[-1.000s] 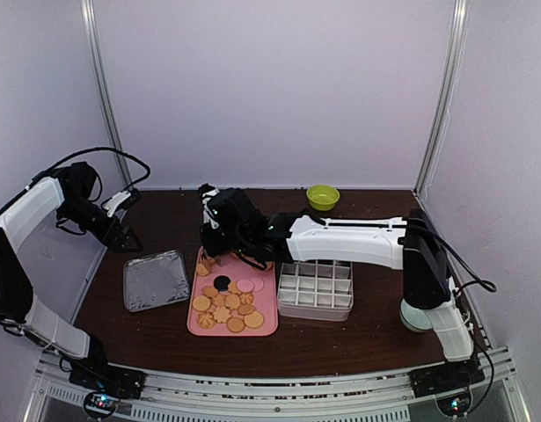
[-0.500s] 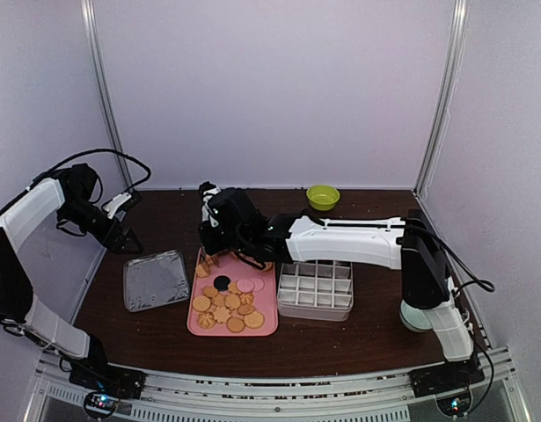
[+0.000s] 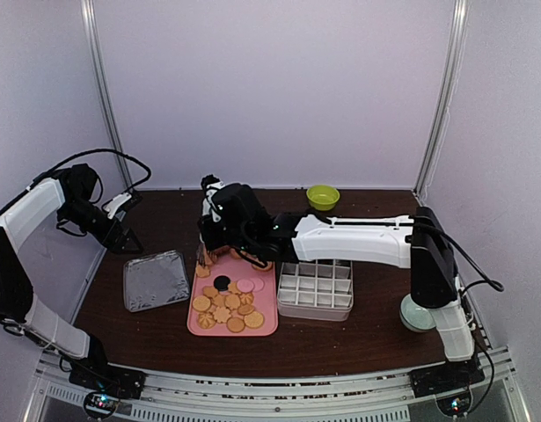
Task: Pack the cookies
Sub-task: Adjust the fake cookies on the plate.
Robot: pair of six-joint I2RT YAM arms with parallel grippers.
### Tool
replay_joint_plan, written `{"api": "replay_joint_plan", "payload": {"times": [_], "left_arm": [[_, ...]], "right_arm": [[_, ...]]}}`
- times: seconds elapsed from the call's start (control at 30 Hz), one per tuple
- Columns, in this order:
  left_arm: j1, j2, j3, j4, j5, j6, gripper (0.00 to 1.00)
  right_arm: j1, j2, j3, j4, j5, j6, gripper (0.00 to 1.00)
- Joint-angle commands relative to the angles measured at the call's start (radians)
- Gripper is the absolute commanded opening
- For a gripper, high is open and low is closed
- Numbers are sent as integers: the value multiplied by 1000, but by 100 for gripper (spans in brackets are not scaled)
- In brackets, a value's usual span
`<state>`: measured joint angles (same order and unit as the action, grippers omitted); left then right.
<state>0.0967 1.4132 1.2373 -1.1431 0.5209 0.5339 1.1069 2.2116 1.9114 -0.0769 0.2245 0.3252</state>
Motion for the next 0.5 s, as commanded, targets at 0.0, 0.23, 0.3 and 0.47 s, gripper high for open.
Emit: {"api": "replay_joint_plan", "payload": {"times": [0.0, 0.23, 0.3, 0.47], "left_arm": [[6, 1, 2, 2, 20, 20, 97], [5, 1, 4, -7, 29, 20, 97], [6, -1, 4, -10, 29, 23, 97], [5, -8, 1, -15, 26, 30, 96]], "right_arm": [[7, 0, 19, 51, -2, 27, 35], [2, 46, 42, 39, -4, 27, 35], [3, 62, 54, 29, -12, 31, 35], [4, 89, 72, 20, -35, 38, 35]]}}
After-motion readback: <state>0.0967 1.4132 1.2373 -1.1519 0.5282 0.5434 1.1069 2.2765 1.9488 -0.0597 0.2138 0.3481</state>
